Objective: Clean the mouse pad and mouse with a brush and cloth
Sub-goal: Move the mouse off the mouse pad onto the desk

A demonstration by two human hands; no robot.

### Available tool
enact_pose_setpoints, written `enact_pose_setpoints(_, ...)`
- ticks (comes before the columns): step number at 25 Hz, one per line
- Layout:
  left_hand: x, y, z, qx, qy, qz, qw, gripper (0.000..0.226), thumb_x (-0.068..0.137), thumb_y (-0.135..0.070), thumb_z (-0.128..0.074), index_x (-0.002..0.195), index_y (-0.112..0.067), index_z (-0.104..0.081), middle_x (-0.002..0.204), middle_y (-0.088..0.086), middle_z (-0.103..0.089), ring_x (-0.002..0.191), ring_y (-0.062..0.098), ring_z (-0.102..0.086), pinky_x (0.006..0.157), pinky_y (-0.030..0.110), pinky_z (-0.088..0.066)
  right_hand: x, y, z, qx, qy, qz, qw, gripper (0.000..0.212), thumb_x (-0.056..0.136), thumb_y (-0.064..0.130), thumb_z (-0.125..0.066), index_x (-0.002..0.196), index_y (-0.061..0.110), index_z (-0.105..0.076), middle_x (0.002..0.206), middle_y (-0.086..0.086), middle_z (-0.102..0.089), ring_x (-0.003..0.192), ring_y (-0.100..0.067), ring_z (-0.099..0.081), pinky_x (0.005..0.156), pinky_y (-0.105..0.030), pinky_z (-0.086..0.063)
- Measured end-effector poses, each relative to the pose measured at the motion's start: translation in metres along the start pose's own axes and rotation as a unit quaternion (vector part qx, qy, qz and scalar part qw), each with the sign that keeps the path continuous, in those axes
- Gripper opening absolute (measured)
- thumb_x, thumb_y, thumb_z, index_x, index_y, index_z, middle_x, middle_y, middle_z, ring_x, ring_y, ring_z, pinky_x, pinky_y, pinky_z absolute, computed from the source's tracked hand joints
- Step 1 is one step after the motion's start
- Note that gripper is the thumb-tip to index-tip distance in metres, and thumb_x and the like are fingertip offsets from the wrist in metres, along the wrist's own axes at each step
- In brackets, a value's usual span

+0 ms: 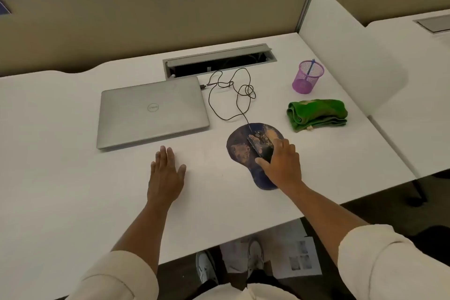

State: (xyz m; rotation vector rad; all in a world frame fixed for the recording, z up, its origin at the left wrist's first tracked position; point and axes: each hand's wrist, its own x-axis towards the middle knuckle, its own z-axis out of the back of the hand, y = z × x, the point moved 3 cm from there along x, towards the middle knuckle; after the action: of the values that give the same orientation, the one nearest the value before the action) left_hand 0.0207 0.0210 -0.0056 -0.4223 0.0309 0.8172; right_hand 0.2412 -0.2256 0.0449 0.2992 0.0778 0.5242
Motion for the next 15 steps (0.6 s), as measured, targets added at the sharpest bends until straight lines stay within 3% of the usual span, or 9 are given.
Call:
enact_pose_setpoints(4,-0.001,0.006,-0.012,0.022,0.015,0.017,0.999,0.071,0.109,-0.039,-0.029,0.161,-0.004,0.002,0.171,0.012,0.009,0.158,0.024,0.009,0.128,0.041,0.003,0.01,-0.001,-0.002,-0.002,0.011,-0.028,1.0,0.086,0.077,0.066,-0.068,0.143,0.018,-0.04,0.131,-0.01,-0.053,0.117,-0.029,-0.051,0.095,-0.04,-0.048)
enact_pose_setpoints(7,-0.005,0.007,-0.02,0.039,-0.022,0.007,0.999,0.07,0.108,-0.037,-0.031,0.162,-0.003,-0.001,0.171,0.012,0.005,0.158,0.024,0.006,0.128,0.04,0.004,0.016,-0.003,-0.006,-0.009,0.018,-0.036,0.999,0.088,0.074,0.07,-0.067,0.14,0.016,-0.043,0.129,-0.01,-0.054,0.116,-0.029,-0.051,0.094,-0.041,-0.049)
enact_pose_setpoints(15,-0.005,0.008,-0.021,0.043,-0.039,0.007,0.998,0.067,0.108,-0.034,-0.03,0.162,-0.005,-0.003,0.171,0.01,0.002,0.158,0.022,0.005,0.128,0.038,0.003,0.024,-0.004,-0.013,-0.015,0.009,-0.057,0.998,0.083,0.074,0.069,-0.068,0.13,0.01,-0.05,0.124,-0.01,-0.059,0.113,-0.029,-0.054,0.09,-0.04,-0.051)
